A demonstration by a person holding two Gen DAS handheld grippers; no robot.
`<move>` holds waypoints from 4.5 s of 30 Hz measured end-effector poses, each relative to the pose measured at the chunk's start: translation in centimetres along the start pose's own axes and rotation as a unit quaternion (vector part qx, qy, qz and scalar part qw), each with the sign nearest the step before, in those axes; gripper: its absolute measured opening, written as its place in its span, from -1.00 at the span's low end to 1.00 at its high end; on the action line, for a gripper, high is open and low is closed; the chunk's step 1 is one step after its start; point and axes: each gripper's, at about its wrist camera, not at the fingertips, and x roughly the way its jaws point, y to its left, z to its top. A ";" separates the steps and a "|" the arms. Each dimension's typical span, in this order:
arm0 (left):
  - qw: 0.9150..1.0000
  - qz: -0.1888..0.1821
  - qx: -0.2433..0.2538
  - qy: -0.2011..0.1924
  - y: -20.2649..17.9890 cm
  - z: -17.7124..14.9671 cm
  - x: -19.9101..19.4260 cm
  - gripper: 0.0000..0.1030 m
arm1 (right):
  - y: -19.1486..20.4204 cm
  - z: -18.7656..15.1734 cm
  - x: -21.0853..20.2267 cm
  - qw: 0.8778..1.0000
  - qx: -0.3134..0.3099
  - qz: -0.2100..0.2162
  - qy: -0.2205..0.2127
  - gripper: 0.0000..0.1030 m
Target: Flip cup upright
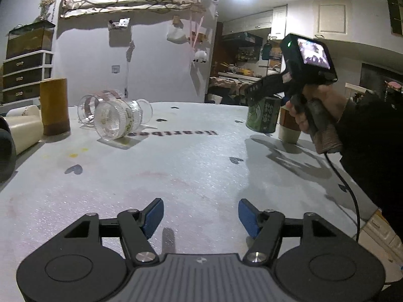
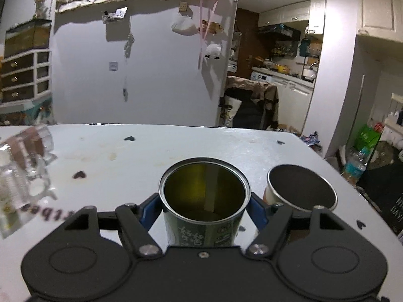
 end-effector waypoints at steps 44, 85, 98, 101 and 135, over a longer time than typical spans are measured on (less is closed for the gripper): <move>0.995 0.066 -0.010 -0.068 0.2 5.6 -2.4 1.00 | -4.6 -8.1 -18.5 0.989 0.060 0.044 -0.128 1.00; 0.994 0.082 -0.005 -0.070 -0.9 4.4 -3.2 1.00 | -3.7 -14.4 -22.0 0.993 0.038 0.046 -0.105 1.00; 0.994 0.082 -0.005 -0.069 -0.9 4.4 -3.2 1.00 | -3.7 -14.3 -22.0 0.993 0.038 0.045 -0.105 1.00; 0.994 0.081 -0.005 -0.069 -1.1 4.3 -3.2 1.00 | -3.7 -14.4 -22.0 0.993 0.038 0.045 -0.104 1.00; 0.994 0.081 -0.005 -0.069 -1.1 4.3 -3.1 1.00 | -3.8 -14.6 -21.6 0.993 0.035 0.044 -0.101 1.00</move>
